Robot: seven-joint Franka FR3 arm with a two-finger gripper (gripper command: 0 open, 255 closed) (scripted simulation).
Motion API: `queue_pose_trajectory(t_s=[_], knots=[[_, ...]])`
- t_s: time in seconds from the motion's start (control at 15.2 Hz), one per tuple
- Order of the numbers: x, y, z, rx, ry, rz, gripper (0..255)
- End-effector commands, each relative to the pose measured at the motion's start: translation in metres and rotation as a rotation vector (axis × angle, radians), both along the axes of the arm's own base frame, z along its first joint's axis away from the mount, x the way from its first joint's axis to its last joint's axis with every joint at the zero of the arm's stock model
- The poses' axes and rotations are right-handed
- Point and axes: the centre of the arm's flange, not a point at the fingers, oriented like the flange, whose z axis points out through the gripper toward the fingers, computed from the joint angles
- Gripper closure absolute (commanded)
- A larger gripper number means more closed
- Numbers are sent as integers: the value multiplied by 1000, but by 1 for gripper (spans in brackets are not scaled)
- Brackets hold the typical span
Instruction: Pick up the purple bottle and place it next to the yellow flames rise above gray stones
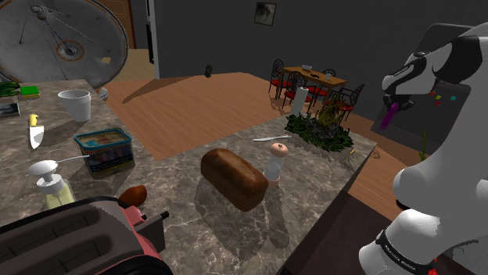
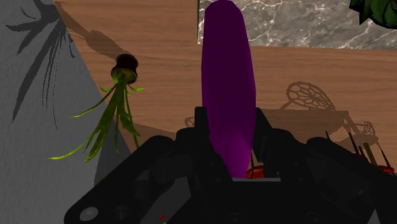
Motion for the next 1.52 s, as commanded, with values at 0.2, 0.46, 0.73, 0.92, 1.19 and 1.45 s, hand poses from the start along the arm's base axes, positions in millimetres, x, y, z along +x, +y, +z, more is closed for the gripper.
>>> queue_pose_trajectory(t_s=[0.2,0.46,0.73,0.92,1.19,1.45], knots=[[0,0,-27,-1,-1,0,255],[0,0,-48,-1,-1,0,255],[0,0,-69,-1,-1,0,255],[0,0,-85,-1,-1,0,255],[0,0,-106,-1,-1,0,255],[0,0,-127,-1,-1,0,255]])
